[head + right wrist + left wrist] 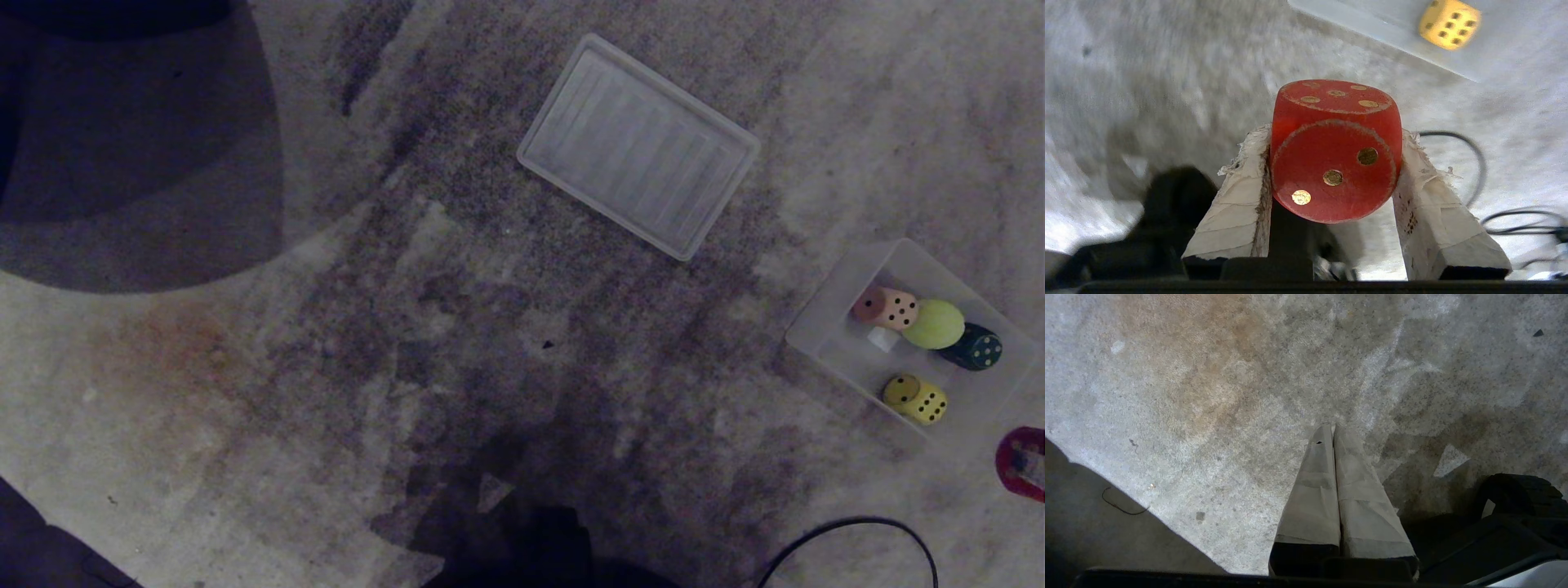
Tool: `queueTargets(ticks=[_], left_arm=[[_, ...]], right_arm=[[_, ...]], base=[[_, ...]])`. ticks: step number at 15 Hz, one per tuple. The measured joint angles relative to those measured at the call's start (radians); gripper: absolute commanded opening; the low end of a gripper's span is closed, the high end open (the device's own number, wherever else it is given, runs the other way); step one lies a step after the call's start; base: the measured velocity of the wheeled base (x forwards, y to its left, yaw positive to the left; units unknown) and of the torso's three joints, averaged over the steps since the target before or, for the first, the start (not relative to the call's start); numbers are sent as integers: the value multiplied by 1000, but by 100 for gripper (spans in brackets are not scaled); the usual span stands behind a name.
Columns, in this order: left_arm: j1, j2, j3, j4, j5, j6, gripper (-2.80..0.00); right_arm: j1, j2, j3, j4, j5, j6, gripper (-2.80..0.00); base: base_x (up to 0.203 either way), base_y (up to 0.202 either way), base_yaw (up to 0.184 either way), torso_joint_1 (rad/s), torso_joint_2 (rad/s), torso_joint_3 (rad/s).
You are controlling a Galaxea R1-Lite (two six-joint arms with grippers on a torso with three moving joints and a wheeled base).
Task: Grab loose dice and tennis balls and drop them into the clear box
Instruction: Put the toys in the box
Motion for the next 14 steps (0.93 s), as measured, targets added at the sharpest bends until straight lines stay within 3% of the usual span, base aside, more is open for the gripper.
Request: queueTargets(ticks=[6, 14], left_arm=[[0, 0, 0, 0, 0, -1, -280], [0, 0, 0, 0, 0, -1, -280]], right_arm=[[-34, 439, -61, -333, 4, 63, -280], [-158, 718, -112, -495, 10, 64, -280]], base=[[0, 0, 0, 0, 0, 0], [0, 0, 0, 0, 0, 0]])
